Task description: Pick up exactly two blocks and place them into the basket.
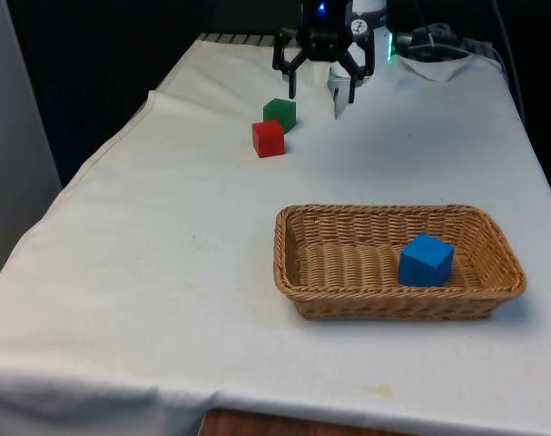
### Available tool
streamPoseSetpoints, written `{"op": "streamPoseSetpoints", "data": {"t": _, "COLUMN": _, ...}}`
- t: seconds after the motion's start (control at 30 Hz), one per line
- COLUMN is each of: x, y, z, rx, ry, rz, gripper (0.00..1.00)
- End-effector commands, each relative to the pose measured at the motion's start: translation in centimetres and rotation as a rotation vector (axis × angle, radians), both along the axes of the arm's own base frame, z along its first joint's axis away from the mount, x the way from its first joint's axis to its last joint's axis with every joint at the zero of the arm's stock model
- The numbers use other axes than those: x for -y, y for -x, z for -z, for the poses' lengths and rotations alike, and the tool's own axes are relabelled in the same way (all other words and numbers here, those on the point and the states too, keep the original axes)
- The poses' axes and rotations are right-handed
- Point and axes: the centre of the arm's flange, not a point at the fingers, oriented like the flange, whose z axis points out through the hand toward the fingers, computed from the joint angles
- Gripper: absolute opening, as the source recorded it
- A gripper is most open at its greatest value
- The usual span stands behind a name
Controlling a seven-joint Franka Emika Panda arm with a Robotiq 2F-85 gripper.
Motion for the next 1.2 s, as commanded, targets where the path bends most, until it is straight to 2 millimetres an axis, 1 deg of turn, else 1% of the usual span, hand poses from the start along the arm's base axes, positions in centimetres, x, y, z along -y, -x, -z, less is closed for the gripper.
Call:
{"op": "streamPoseSetpoints", "data": {"t": 0.0, "x": 0.6, "y": 0.4, "z": -0.1, "rx": 0.010, "ry": 0.001, "rz": -0.005, "gripper": 1.00}}
{"op": "streamPoseSetpoints", "data": {"t": 0.13, "x": 1.7, "y": 1.1, "z": -0.1, "rx": 0.009, "ry": -0.003, "rz": -0.015, "gripper": 1.00}}
{"op": "streamPoseSetpoints", "data": {"t": 0.17, "x": 1.4, "y": 0.9, "z": 0.0, "rx": 0.000, "ry": -0.007, "rz": -0.012, "gripper": 1.00}}
{"op": "streamPoseSetpoints", "data": {"t": 0.23, "x": 2.5, "y": 1.6, "z": 0.0, "rx": 0.007, "ry": -0.005, "rz": -0.023, "gripper": 1.00}}
{"op": "streamPoseSetpoints", "data": {"t": 0.4, "x": 4.2, "y": 2.4, "z": 0.1, "rx": 0.003, "ry": -0.011, "rz": -0.036, "gripper": 1.00}}
{"op": "streamPoseSetpoints", "data": {"t": 0.43, "x": 4.5, "y": 2.5, "z": 0.1, "rx": 0.002, "ry": -0.012, "rz": -0.039, "gripper": 1.00}}
{"op": "streamPoseSetpoints", "data": {"t": 0.47, "x": 4.4, "y": 2.3, "z": 0.2, "rx": -0.007, "ry": -0.016, "rz": -0.037, "gripper": 1.00}}
{"op": "streamPoseSetpoints", "data": {"t": 0.7, "x": 6.3, "y": 3.6, "z": 0.4, "rx": -0.006, "ry": -0.018, "rz": -0.058, "gripper": 1.00}}
{"op": "streamPoseSetpoints", "data": {"t": 0.8, "x": 7.5, "y": 4.1, "z": 0.5, "rx": -0.009, "ry": -0.020, "rz": -0.067, "gripper": 1.00}}
{"op": "streamPoseSetpoints", "data": {"t": 0.83, "x": 7.2, "y": 3.8, "z": 0.6, "rx": -0.018, "ry": -0.025, "rz": -0.064, "gripper": 1.00}}
{"op": "streamPoseSetpoints", "data": {"t": 0.87, "x": 7.8, "y": 4.3, "z": 0.6, "rx": -0.011, "ry": -0.021, "rz": -0.071, "gripper": 1.00}}
{"op": "streamPoseSetpoints", "data": {"t": 1.0, "x": 9.0, "y": 5.0, "z": 0.9, "rx": -0.014, "ry": -0.025, "rz": -0.081, "gripper": 1.00}}
{"op": "streamPoseSetpoints", "data": {"t": 1.07, "x": 9.2, "y": 5.2, "z": 0.9, "rx": -0.014, "ry": -0.026, "rz": -0.084, "gripper": 1.00}}
{"op": "streamPoseSetpoints", "data": {"t": 1.1, "x": 9.6, "y": 5.6, "z": 1.3, "rx": -0.015, "ry": -0.028, "rz": -0.089, "gripper": 1.00}}
{"op": "streamPoseSetpoints", "data": {"t": 1.13, "x": 9.4, "y": 5.3, "z": 1.1, "rx": -0.027, "ry": -0.035, "rz": -0.086, "gripper": 1.00}}
{"op": "streamPoseSetpoints", "data": {"t": 1.17, "x": 9.8, "y": 5.8, "z": 1.5, "rx": -0.015, "ry": -0.029, "rz": -0.091, "gripper": 1.00}}
